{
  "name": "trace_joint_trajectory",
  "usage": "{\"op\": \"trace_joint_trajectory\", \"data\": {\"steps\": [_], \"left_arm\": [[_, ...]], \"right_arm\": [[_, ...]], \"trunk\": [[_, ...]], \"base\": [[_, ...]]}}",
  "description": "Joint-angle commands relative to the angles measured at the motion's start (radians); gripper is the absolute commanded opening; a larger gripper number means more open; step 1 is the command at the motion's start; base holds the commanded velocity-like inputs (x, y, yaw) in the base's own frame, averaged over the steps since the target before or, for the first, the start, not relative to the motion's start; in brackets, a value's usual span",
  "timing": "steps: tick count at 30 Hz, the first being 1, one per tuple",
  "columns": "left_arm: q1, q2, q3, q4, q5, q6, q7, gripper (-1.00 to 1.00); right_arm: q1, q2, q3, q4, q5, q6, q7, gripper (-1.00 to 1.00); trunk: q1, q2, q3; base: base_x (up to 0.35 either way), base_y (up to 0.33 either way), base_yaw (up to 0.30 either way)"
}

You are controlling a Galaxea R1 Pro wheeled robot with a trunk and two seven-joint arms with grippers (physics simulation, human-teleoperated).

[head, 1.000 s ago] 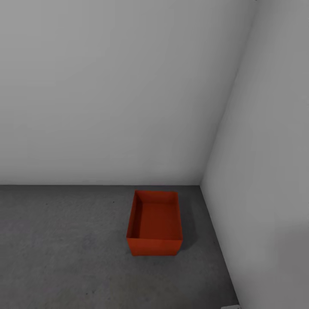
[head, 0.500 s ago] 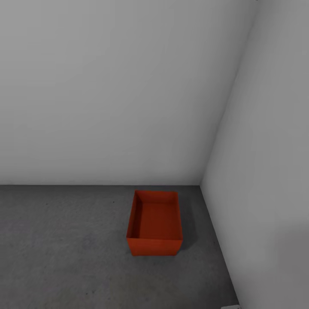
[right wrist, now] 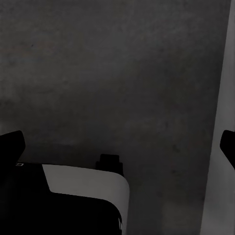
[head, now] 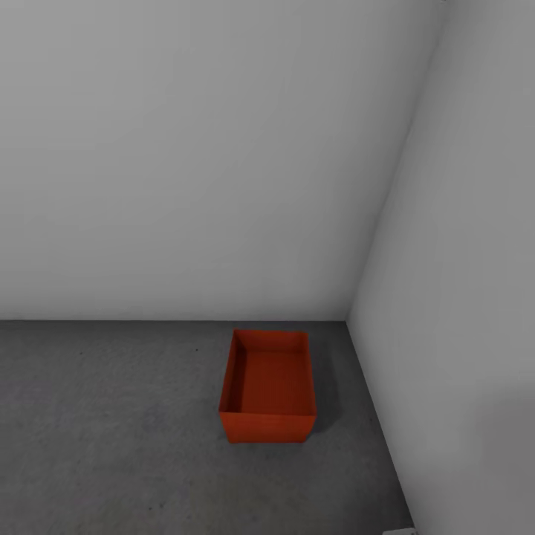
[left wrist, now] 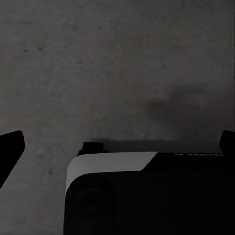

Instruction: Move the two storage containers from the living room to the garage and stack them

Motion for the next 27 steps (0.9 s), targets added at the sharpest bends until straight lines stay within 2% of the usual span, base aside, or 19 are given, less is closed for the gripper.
{"op": "trace_joint_trajectory", "data": {"steps": [1,27], "left_arm": [[-0.002,-0.001,0.001,0.004,0.004,-0.007,-0.002,1.00],[-0.002,-0.003,0.001,0.004,0.004,-0.007,-0.002,1.00]], "right_arm": [[-0.002,0.000,-0.002,0.004,0.008,-0.007,0.000,1.00],[-0.002,0.000,-0.002,0.004,0.008,-0.007,0.000,1.00]], "trunk": [[0.000,-0.001,-0.001],[0.000,-0.001,-0.001]], "base": [[0.000,0.000,0.000],[0.000,0.000,0.000]]}}
